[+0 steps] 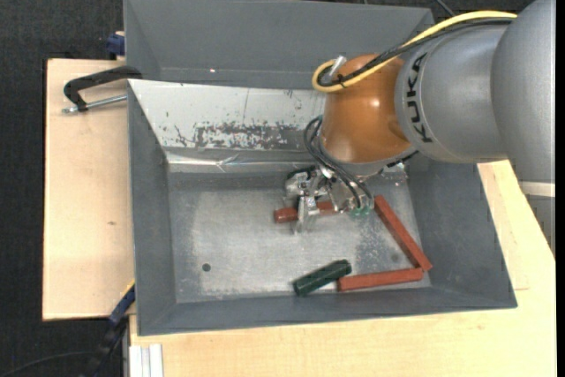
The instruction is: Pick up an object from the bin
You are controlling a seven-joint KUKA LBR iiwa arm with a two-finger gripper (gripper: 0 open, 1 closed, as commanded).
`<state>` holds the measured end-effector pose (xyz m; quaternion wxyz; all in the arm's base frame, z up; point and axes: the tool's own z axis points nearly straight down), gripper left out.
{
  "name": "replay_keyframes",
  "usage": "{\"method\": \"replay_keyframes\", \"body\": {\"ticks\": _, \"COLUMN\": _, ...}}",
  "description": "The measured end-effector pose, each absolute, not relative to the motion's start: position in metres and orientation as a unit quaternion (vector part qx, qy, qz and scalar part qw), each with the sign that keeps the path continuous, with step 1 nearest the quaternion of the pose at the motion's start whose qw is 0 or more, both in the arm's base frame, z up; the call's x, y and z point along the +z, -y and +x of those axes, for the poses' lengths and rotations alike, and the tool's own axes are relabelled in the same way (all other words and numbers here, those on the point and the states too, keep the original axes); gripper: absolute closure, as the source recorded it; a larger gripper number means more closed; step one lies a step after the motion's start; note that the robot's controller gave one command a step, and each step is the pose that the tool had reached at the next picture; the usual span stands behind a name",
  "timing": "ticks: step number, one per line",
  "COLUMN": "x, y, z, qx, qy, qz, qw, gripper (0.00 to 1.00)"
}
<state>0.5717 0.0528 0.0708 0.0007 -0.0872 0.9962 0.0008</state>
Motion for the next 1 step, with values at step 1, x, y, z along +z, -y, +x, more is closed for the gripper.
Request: {"method": "replay_keyframes", "body": {"ticks": 1, "x": 0.2016, "y": -0.0761, "z": 0.5628, "qx": 0.001, "qy": -0.996, "qz": -0.094, "qw": 0.007, "gripper": 1.00}}
